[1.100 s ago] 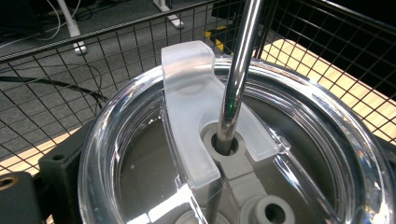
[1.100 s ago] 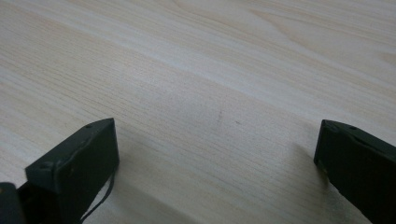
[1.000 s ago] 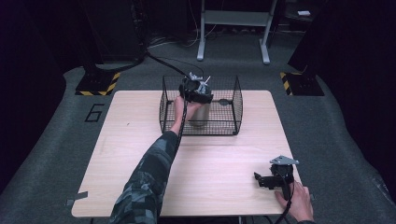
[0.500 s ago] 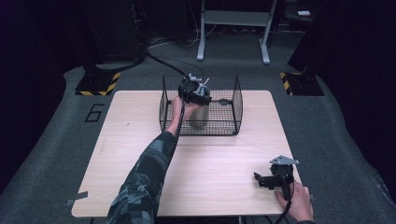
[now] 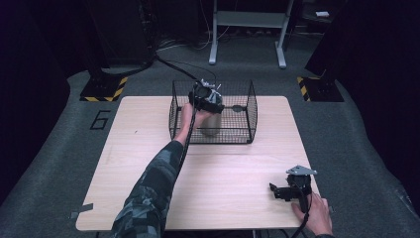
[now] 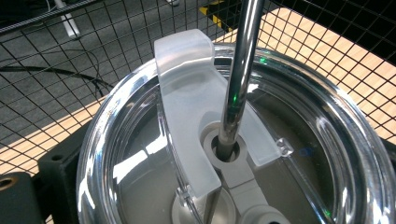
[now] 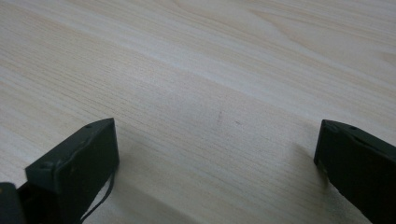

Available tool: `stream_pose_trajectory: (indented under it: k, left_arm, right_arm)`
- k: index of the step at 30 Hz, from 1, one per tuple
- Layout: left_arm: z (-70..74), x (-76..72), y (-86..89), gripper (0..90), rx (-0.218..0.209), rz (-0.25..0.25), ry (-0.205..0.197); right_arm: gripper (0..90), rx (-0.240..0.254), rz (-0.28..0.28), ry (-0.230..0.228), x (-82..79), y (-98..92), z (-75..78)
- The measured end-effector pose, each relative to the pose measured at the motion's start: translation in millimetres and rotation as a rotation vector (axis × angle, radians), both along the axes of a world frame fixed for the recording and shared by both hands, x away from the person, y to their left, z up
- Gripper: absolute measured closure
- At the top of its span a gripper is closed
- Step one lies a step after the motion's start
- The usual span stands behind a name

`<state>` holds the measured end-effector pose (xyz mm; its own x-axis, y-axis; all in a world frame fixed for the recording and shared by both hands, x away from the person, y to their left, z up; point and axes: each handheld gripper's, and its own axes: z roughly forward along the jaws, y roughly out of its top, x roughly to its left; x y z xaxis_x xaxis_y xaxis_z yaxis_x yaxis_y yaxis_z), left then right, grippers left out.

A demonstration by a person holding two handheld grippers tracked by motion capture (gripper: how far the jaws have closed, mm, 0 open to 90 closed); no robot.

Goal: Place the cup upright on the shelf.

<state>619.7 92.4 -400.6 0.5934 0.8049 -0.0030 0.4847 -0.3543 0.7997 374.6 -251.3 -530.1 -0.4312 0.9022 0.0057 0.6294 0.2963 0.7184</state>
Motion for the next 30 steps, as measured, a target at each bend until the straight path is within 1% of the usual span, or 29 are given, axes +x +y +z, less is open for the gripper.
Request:
stream_pose_trajectory:
  k: [2, 5, 6, 7, 9, 10, 13, 14, 16, 17, 19, 20, 24, 30]
  left_arm:
    - [0.3, 0.0, 1.0, 3.3, -0.014, 0.000, 0.003]
    - [0.8, 0.1, 2.4, 3.1, -0.015, -0.007, 0.007]
    - [1.0, 0.1, 2.7, 2.8, -0.023, -0.012, 0.009]
    - [2.6, -0.2, 4.9, 2.4, -0.006, -0.023, 0.010]
    - [4.1, -1.1, 5.8, 0.2, -0.030, -0.020, 0.011]
    - [6.1, -1.9, 7.2, 0.2, -0.027, -0.021, 0.011]
    - [10.8, -4.1, 10.9, 0.1, -0.037, -0.027, 0.015]
    - [12.0, -5.2, 11.2, 0.0, -0.052, -0.018, 0.013]
    - [16.4, -7.2, 15.1, 0.0, -0.047, -0.021, 0.012]
    - [18.5, -8.6, 16.9, 0.0, -0.056, -0.028, 0.018]
    - [21.7, -12.3, 18.9, 0.0, -0.064, -0.023, 0.013]
    - [24.0, -14.2, 20.8, 0.0, -0.059, -0.028, 0.017]
    - [30.5, -23.2, 27.3, 0.0, -0.078, -0.037, 0.008]
    - [36.0, -46.7, 43.7, 0.1, -0.102, -0.050, -0.015]
  right_arm:
    - [0.0, -0.002, 0.002, -0.002, 0.1, -0.2, 0.0]
    - [0.0, 0.000, 0.000, 0.000, 0.0, 0.0, 0.0]
    - [0.0, 0.000, 0.000, 0.000, 0.0, 0.0, 0.0]
    - [0.0, 0.000, 0.000, 0.000, 0.0, 0.0, 0.0]
    - [0.0, 0.001, 0.000, 0.001, 0.0, 0.0, 0.0]
    - [0.0, -0.001, -0.001, 0.001, -0.1, 0.0, 0.1]
    - [0.0, 0.001, -0.001, 0.001, 0.0, 0.0, 0.0]
    - [0.0, 0.002, 0.000, 0.004, -0.2, 0.1, 0.1]
    - [0.0, 0.002, 0.000, 0.004, -0.2, 0.0, 0.2]
    - [0.0, 0.002, 0.000, 0.005, -0.2, 0.0, 0.2]
    - [0.0, 0.001, -0.001, 0.004, -0.1, 0.1, 0.1]
    - [0.0, 0.000, -0.002, 0.001, -0.1, 0.1, 0.0]
    - [0.0, 0.000, -0.001, 0.002, -0.1, 0.1, 0.0]
    - [0.0, 0.001, -0.001, 0.002, -0.1, 0.1, 0.0]
